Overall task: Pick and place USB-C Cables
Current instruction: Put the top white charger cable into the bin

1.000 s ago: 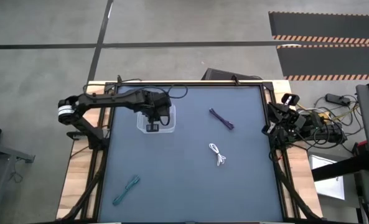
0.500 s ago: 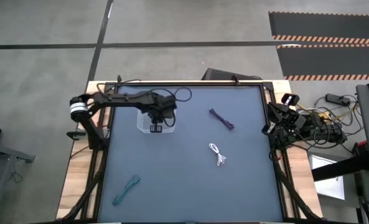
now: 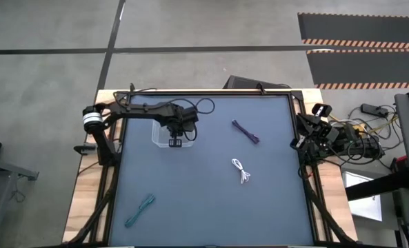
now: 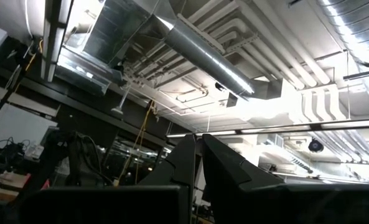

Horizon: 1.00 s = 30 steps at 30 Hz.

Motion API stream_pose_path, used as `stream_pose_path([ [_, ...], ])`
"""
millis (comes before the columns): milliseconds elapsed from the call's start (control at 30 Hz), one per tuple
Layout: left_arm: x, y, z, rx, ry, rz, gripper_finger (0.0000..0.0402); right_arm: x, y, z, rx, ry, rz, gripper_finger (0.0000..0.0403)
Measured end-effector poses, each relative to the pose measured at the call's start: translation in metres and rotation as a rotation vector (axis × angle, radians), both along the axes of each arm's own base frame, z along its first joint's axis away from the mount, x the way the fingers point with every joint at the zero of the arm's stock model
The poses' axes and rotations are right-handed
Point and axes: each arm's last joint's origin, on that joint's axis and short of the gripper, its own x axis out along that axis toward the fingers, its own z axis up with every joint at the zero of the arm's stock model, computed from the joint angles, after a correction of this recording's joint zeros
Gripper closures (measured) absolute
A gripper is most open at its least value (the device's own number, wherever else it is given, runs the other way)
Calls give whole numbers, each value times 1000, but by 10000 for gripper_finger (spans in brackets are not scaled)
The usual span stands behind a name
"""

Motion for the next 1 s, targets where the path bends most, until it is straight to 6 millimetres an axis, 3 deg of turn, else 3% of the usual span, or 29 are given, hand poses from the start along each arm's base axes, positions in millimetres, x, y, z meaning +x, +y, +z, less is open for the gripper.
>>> stream_pose_path([
  [467, -4, 0, -15, 55, -2, 36, 377, 0, 0, 0, 6, 3, 5, 380],
  [1000, 2, 4, -13, 118, -62, 50, 377, 0, 0, 0, 5, 3, 5, 380],
])
